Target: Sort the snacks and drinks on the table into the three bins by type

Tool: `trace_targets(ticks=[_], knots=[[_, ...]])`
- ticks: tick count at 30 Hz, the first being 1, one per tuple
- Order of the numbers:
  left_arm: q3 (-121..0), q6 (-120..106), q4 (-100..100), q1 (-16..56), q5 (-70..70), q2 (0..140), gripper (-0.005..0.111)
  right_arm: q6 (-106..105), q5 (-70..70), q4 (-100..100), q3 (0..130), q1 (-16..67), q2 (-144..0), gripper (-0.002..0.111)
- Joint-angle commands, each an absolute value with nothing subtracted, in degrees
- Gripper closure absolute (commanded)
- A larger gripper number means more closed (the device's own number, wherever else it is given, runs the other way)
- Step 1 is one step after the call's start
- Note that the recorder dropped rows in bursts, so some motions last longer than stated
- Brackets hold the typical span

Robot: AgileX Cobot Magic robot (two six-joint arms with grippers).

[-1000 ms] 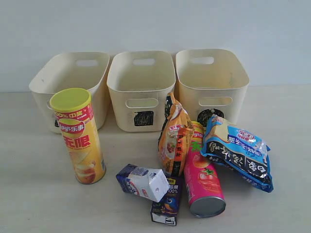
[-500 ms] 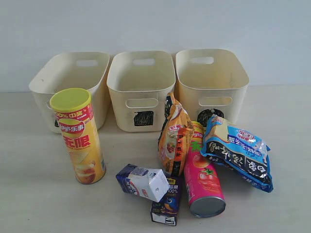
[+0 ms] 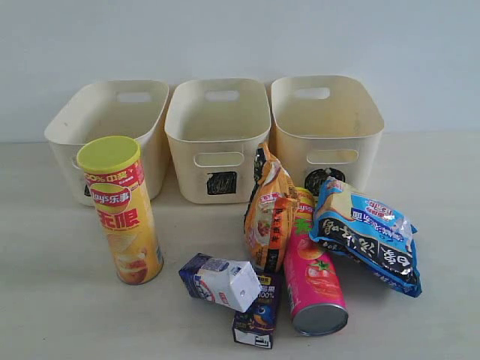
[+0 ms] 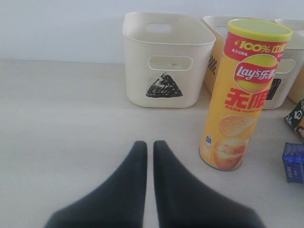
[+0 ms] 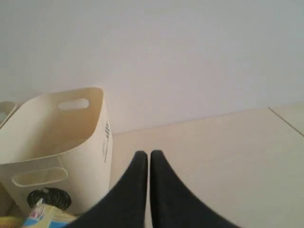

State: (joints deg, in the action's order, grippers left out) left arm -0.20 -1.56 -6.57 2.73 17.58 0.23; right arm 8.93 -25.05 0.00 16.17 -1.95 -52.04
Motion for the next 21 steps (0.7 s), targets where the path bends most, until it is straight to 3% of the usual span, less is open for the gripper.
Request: trace_targets(ticks=[1,9,21], knots=[[0.00,-0.87,-6.84,2.55,16.96,0.00,0.102,6.60,-28.51,-0.76,13.31,1.39,-54.09,0.108],[0.00,-0.87,-6.84,2.55,16.96,0.00,0.102,0.61,-29.16,-0.37,13.18,8.45,-65.06,0.108],[0.00,-0.87,-6.84,2.55,16.96,0.00,0.102,-4.90,-32.51,-0.37,13.41,8.69,-79.77,0.108]])
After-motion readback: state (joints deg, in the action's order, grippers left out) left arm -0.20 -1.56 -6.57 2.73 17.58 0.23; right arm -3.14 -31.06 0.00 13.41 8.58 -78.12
